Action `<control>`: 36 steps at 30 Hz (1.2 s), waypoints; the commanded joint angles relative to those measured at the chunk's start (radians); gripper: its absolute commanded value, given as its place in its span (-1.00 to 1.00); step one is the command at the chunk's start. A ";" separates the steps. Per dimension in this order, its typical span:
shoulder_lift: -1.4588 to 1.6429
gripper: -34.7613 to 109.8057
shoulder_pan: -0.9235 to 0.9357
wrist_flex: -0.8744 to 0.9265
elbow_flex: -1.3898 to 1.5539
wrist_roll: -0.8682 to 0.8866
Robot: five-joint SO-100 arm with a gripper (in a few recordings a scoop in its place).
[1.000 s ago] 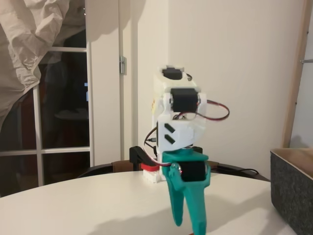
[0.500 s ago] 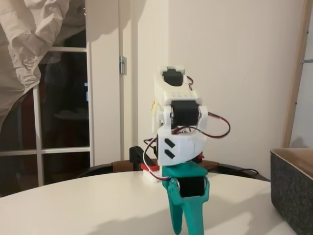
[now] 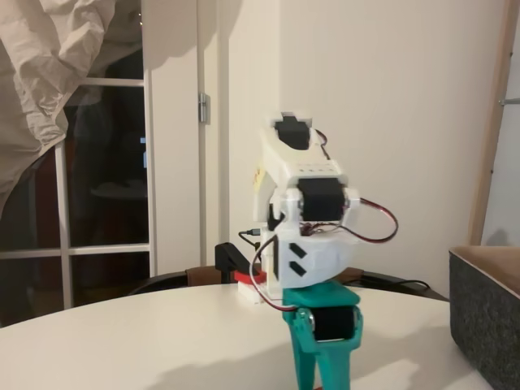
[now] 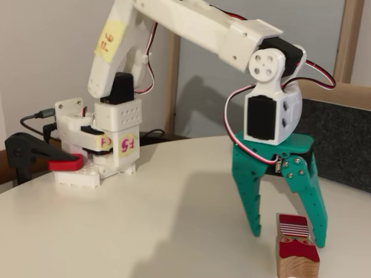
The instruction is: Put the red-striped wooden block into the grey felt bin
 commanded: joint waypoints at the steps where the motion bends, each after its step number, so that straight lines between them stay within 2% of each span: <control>1: -0.023 -0.18 -0.015 -0.021 -0.011 -0.026; 16: -0.035 -0.41 -0.025 -0.041 -0.011 -0.087; 36: 0.058 -0.48 0.028 -0.038 -0.038 -0.049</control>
